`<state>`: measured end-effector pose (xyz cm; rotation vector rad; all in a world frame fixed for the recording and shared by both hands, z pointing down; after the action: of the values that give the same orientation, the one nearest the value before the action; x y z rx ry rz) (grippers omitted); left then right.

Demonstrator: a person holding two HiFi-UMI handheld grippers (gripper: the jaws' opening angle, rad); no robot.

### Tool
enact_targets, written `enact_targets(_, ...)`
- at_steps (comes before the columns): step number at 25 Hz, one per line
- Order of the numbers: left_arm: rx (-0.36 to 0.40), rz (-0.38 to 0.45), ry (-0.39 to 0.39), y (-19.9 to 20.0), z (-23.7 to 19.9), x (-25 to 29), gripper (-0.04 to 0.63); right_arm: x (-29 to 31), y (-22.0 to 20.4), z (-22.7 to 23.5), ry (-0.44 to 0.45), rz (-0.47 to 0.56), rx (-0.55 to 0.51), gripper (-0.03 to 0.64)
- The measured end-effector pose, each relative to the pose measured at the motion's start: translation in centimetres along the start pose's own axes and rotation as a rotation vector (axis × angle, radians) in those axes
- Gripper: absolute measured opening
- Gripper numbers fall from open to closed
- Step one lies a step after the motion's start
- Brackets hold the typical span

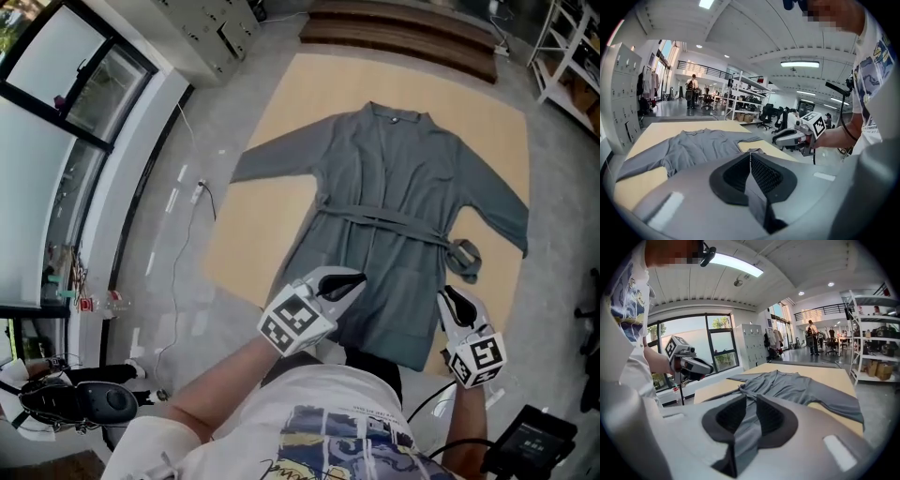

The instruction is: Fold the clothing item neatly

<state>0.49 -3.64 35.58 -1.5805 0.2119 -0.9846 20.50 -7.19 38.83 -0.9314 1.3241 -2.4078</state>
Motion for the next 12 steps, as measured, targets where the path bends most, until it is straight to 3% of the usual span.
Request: enact_targets(12, -0.005, -0.044, 0.000, 0.6, -0.2, 3.7, 0.015, -0.6, -0.7, 8.0, -0.095, 0.007, 0.040, 0.084)
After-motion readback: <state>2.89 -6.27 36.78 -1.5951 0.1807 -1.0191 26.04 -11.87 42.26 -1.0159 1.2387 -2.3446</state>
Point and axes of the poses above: the fingertips, and each gripper's own axes: x forward along the fingers, z to its right, y out of its top, the point moved 3 cm from there along -x, backward along the fingers, and after that the axes turned 15 degrees about x, right-handed, at the moved point
